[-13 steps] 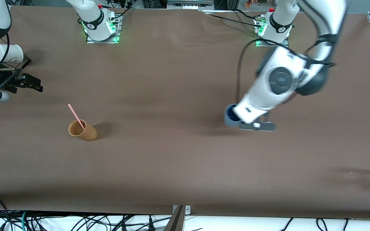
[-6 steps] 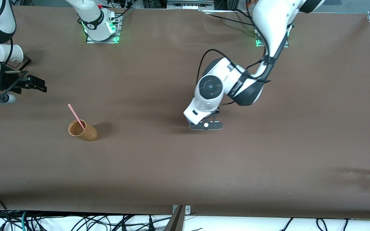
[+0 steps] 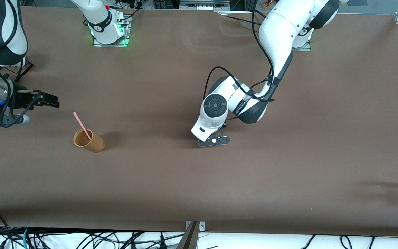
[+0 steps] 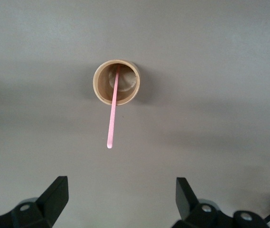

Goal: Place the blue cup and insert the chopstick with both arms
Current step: 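Carry the blue cup to the table middle while the right gripper reaches the chopstick, then grasp the pink chopstick with the right gripper while the left gripper withdraws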

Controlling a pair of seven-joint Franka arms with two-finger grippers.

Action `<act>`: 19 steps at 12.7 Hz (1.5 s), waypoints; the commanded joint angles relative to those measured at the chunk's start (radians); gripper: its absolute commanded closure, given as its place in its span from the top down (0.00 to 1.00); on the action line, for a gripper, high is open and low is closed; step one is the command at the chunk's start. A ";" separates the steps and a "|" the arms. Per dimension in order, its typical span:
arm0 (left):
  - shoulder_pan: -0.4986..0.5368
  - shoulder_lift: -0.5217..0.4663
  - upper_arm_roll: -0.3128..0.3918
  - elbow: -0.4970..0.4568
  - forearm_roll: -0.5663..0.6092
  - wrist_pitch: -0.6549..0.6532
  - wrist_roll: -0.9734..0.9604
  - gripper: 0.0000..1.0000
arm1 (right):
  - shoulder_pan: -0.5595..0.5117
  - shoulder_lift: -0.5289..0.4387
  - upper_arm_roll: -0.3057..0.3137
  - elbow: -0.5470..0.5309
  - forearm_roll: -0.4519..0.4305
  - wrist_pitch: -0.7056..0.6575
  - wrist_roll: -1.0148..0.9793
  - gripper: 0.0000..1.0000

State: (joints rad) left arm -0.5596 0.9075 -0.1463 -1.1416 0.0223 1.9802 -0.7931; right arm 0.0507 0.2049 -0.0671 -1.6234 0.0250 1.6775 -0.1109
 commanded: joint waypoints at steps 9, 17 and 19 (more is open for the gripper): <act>0.064 -0.146 0.013 0.037 -0.015 -0.110 0.052 1.00 | 0.032 0.089 -0.002 0.045 0.018 -0.013 0.007 1.00; 0.328 -0.447 0.013 -0.056 -0.002 -0.283 0.358 1.00 | 0.072 0.304 0.000 0.010 0.023 0.119 -0.003 0.70; 0.406 -0.496 0.011 -0.060 -0.008 -0.345 0.457 1.00 | 0.067 0.295 -0.002 0.008 0.023 0.099 -0.022 0.64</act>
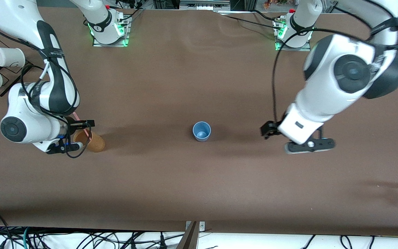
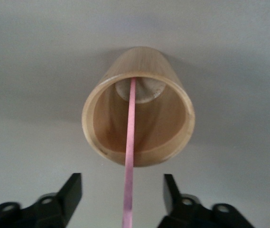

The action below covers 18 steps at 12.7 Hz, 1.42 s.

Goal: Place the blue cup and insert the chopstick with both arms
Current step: 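Grasp the pink chopstick with the right gripper while the left gripper withdraws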

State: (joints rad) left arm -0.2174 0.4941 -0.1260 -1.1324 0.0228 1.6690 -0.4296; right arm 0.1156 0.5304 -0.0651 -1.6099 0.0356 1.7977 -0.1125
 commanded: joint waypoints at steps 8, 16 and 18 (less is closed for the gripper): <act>0.354 -0.324 -0.027 -0.276 -0.015 -0.135 0.460 1.00 | -0.001 -0.032 -0.007 0.005 0.006 -0.031 -0.035 0.06; 0.386 -0.459 -0.027 -0.450 -0.075 -0.127 0.427 1.00 | 0.036 -0.040 0.001 0.322 0.013 -0.404 -0.003 0.02; 0.368 -0.463 -0.026 -0.454 -0.073 -0.127 0.402 1.00 | 0.094 -0.041 0.005 0.424 0.012 -0.518 0.080 0.02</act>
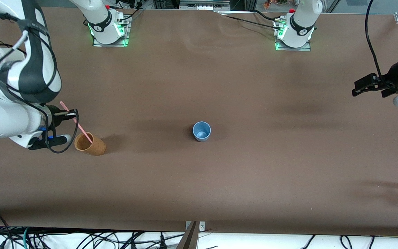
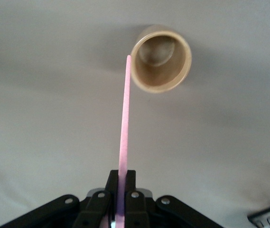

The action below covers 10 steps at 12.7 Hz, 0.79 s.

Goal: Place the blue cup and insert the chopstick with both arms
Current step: 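Lift the chopstick out of the tan cup and carry it toward the blue cup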

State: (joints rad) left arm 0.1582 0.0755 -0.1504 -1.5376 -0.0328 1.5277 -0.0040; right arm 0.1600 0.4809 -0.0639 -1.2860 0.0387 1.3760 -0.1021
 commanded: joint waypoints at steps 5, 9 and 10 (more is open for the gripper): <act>-0.108 -0.025 0.078 -0.033 -0.009 0.006 -0.014 1.00 | 0.183 0.010 0.021 0.160 0.152 -0.098 0.277 0.02; -0.108 -0.007 0.077 -0.018 -0.012 0.006 -0.024 1.00 | 0.303 0.036 0.067 0.155 0.322 0.133 0.436 0.02; -0.108 0.004 0.077 -0.007 -0.015 0.006 -0.025 1.00 | 0.337 0.051 0.067 0.155 0.322 0.174 0.462 0.02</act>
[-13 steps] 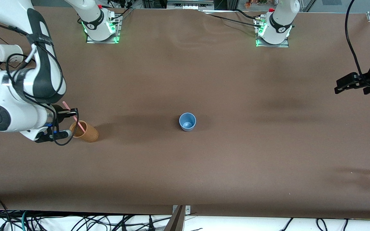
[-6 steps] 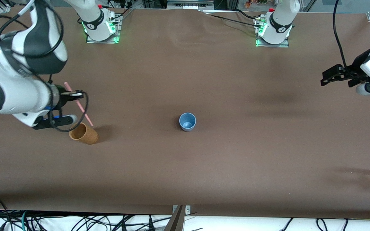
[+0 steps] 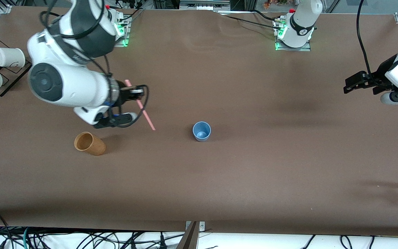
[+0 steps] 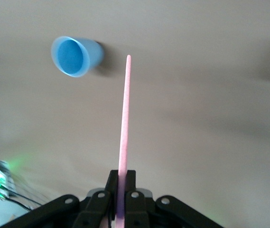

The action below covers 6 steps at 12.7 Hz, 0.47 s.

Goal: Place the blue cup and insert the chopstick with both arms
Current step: 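Lift the chopstick out of the tan cup and carry it toward the blue cup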

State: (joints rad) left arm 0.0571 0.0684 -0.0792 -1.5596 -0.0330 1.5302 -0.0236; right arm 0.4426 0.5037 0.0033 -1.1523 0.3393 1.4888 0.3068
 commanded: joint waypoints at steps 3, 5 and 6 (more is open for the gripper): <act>-0.022 0.033 0.003 0.042 -0.010 0.004 -0.004 1.00 | 0.122 0.091 0.000 0.020 0.023 0.155 0.104 0.02; -0.010 0.042 0.006 0.044 -0.011 0.004 -0.001 1.00 | 0.131 0.134 0.003 0.020 0.055 0.174 0.087 0.02; -0.008 0.042 0.007 0.044 -0.011 0.004 -0.001 1.00 | 0.139 0.153 0.007 0.019 0.078 0.174 0.093 0.02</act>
State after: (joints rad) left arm 0.0436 0.0894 -0.0778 -1.5486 -0.0331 1.5372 -0.0247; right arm 0.5816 0.6197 0.0070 -1.1541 0.3698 1.6610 0.3992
